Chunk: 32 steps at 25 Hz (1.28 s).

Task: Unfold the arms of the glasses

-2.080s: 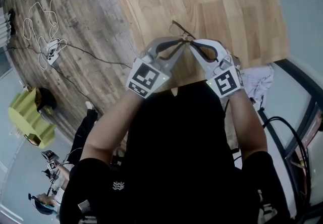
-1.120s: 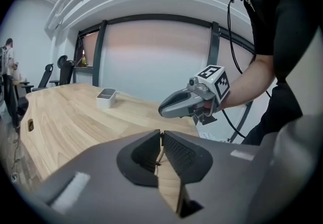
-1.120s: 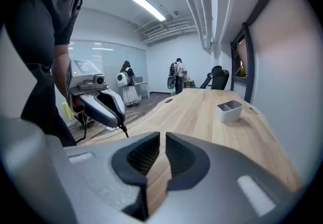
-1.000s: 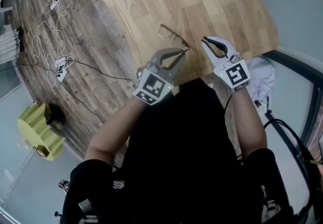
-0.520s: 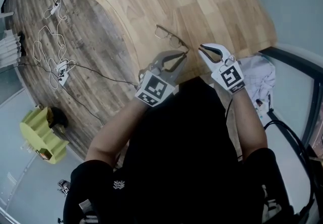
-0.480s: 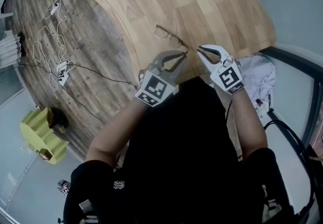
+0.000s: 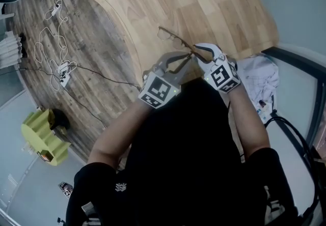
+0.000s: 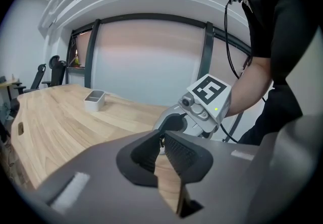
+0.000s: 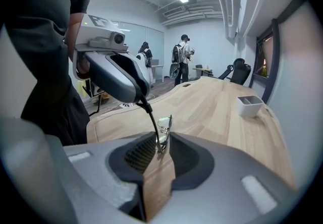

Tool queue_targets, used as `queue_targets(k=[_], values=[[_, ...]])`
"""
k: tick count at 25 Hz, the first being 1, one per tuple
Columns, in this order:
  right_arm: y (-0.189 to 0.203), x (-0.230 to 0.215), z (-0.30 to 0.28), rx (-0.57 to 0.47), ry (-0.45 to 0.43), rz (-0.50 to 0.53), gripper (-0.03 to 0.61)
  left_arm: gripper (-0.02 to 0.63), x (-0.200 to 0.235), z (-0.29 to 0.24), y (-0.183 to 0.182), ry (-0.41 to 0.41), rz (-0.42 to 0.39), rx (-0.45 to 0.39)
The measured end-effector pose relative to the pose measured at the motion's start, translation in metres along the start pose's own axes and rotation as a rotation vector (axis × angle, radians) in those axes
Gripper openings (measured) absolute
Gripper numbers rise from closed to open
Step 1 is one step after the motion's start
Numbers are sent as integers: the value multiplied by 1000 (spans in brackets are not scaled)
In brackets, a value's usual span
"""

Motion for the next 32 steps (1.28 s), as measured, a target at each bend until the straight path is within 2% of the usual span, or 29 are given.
queue_targets(k=[7,15,21,25,29,32], values=[[2,-16,-2,1,20,-25,74,45,14,19,-9,-81,-25,-82],[11,-40,-3,10,57,-70,74,44,47,44,-5,-210,6,-74],[9,-83,-7,38,157,-132,74,44,60,47,-4,-234,17,-66],[6,-105,-12,81,216,-118,74,45,68,45,-2,-237,32,-58],[12,-106,-17,97,206,-141,74,44,76,39,3,-239,36,-43],[20,-89,-19,82,165,-165,74,44,84,29,10,-237,37,-11]])
Point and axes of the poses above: the fingertips, and each gripper's own axes: z backward along the fingers, x to its left, y out of its underside, the point moved 10 cm from there along z, backward along the fingers, and after that the axes turned 3 degrees about -x, right-handed, at the moved point
